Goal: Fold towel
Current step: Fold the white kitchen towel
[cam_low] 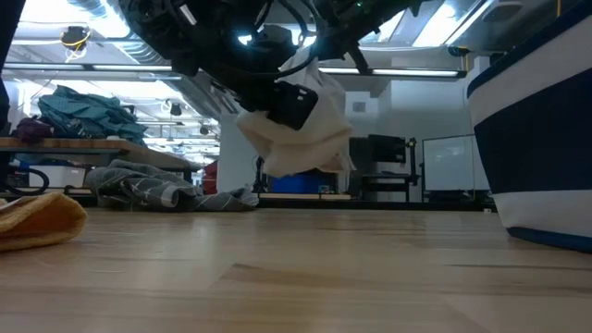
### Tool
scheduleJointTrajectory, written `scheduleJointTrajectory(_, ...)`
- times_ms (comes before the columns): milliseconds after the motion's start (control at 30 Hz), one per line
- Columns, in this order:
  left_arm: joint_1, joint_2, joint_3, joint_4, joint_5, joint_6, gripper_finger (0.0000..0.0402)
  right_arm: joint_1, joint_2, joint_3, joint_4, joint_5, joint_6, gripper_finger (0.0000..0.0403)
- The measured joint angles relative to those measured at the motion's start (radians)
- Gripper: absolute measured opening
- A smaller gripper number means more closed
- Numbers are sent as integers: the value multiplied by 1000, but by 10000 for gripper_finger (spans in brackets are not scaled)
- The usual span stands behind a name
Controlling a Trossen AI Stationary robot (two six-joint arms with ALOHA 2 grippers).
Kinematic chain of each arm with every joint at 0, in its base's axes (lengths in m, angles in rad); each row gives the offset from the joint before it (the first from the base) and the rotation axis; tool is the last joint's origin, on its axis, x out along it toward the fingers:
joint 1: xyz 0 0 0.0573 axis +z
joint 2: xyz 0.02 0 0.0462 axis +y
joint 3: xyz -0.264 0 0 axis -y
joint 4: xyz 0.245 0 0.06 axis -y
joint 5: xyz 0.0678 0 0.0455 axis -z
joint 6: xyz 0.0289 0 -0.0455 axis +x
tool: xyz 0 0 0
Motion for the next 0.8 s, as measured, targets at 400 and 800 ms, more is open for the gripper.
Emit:
scheduleJointTrajectory(400, -56, 0, 0, 6, 2, 3, 7, 0, 0, 0, -44, 35, -52, 1)
scheduleJointTrajectory(800, -140, -68, 0, 9, 6, 16, 2, 0, 0, 0, -166, 158, -189, 1)
